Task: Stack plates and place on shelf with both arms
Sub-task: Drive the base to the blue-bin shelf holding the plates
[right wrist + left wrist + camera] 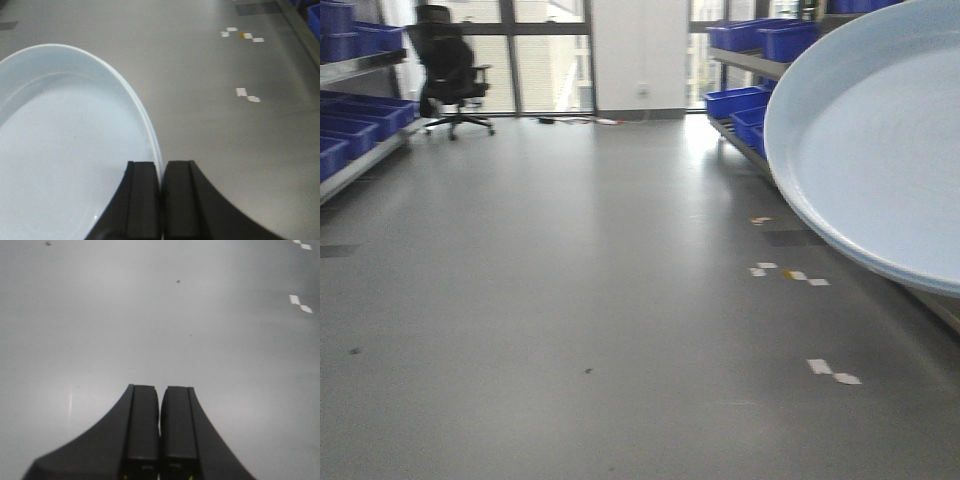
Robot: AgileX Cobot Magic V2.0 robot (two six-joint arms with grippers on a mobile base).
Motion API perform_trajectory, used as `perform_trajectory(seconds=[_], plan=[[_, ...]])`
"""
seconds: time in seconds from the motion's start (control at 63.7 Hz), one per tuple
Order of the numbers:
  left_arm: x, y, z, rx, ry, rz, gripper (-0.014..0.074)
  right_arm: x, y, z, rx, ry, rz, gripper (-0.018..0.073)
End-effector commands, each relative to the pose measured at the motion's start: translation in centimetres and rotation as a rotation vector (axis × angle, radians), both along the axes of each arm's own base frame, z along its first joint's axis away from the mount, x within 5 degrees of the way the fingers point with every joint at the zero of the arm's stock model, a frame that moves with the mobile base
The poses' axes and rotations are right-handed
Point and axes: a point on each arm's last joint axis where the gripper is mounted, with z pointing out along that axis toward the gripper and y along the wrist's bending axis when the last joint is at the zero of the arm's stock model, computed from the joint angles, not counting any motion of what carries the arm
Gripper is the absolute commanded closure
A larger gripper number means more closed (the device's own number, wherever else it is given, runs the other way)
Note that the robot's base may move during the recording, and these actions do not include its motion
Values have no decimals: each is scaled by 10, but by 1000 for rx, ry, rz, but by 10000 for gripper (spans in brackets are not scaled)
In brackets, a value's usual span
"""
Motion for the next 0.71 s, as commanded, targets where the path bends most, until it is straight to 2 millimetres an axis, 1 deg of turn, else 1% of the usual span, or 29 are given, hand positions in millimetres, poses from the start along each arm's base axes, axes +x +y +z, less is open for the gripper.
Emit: perform_trajectory(seconds=[0.0, 0.69], plan=[[5, -1, 14, -16, -100, 0, 514, 3, 1, 18, 12, -121, 15, 502], [5, -1, 14, -16, -100, 0, 514, 3, 1, 18, 12, -121, 15, 502]])
